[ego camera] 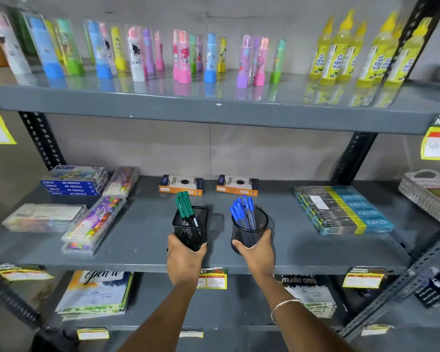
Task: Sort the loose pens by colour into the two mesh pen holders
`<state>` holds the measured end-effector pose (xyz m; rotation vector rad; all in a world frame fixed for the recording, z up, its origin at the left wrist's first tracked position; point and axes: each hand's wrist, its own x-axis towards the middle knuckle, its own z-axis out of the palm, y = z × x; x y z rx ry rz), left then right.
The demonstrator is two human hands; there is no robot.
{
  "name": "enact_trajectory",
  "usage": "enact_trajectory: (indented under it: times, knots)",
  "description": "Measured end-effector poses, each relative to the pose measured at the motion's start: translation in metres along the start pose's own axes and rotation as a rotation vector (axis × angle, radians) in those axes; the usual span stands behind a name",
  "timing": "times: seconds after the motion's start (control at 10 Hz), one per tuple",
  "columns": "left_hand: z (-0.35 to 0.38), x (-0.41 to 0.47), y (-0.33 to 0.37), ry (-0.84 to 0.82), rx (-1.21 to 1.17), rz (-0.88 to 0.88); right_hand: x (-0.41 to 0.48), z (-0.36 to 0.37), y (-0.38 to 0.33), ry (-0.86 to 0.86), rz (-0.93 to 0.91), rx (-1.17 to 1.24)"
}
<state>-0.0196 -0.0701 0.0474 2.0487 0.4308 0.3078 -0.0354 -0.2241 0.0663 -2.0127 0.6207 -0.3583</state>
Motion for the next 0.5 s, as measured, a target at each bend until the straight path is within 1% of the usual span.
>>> enact_trajectory:
  times: [0.3, 0.4, 0.5]
  knots:
    - [0.0, -0.0072, 0.0075, -0.003, 0.048, -0.052, -0.0009, 0.0006, -0.0013, -0.027, 0.027, 0.045]
    - [-0.0007, -0.0067, 0.0059, -0.015, 0.042, -0.038, -0.0015, 0.0006, 0.0004, -0.051, 0.012, 0.06]
    - [0.0011, -0.0062, 0.0, 0.025, -0.04, 0.001, -0.0062, -0.002, 0.0004, -0.014, 0.022, 0.144]
